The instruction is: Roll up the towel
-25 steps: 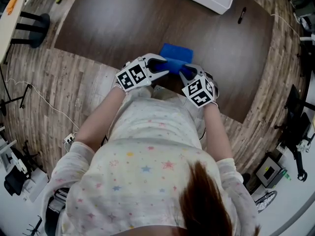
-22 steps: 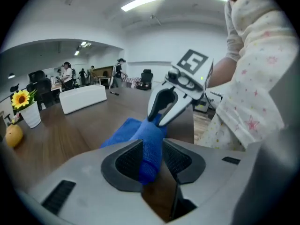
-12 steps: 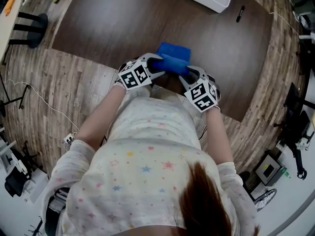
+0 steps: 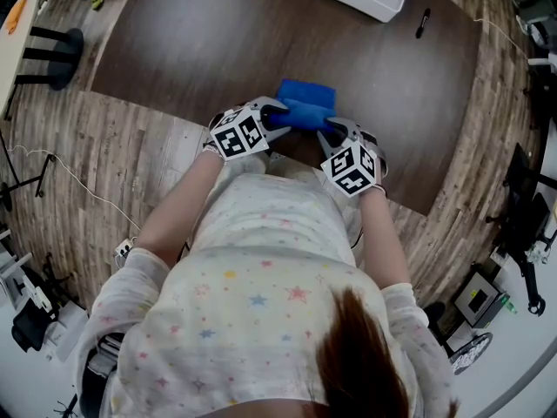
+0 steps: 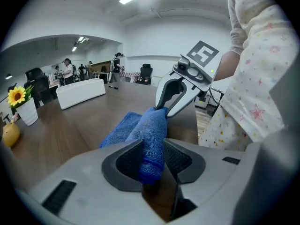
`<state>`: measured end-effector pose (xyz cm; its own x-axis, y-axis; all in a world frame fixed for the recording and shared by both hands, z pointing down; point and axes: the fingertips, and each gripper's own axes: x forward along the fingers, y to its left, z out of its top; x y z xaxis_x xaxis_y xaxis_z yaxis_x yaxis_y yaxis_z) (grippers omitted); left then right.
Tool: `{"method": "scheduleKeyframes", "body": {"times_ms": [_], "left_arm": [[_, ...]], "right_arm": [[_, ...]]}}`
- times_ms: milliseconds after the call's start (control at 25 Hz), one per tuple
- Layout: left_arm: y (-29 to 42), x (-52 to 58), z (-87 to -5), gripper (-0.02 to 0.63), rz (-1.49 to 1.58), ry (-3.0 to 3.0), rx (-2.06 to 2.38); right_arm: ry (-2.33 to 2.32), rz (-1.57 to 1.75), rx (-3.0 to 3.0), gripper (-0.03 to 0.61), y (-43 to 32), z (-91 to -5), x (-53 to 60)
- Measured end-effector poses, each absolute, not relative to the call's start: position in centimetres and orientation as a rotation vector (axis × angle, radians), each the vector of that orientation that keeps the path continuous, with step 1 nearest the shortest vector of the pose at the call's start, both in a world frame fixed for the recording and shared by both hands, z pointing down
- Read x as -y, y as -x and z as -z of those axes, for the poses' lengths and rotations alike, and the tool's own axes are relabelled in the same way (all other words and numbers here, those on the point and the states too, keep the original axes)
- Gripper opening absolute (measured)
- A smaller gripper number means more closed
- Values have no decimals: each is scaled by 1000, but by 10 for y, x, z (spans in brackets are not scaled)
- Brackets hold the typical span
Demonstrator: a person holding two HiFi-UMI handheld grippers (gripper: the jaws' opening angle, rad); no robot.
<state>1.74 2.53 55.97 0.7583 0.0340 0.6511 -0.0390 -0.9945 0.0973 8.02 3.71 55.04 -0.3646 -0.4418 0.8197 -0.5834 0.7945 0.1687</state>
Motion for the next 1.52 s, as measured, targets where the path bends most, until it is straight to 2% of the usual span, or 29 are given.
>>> {"method": "scheduleKeyframes", "body": {"times_ms": [320,520,920,1160,1360,1520], "left_arm": [[-15,-53,-559,129,-1027,-2812,-52],[-16,-38,-548,133,-991,-2779,-18],[-23,-10,-540,140,-920,-2764,72],[-27,-20,-513,137,-772,-2848,76],[-28,-41,-533,126,-905,-2814,-66],[-31,-35,-534,121,-858,-2788,-32]], "right_arm": [[-699,-252,2041,89,-79,-551,-65],[-765,-229,2099,133,-73,-527,-53],[-762,-250,2070,124,-62,-547,-50],[-824,-250,2062,124,-65,-545,-37],[-854,-267,2051,124,-65,-544,-27],[-884,-279,2046,124,-67,-547,-21]]}}
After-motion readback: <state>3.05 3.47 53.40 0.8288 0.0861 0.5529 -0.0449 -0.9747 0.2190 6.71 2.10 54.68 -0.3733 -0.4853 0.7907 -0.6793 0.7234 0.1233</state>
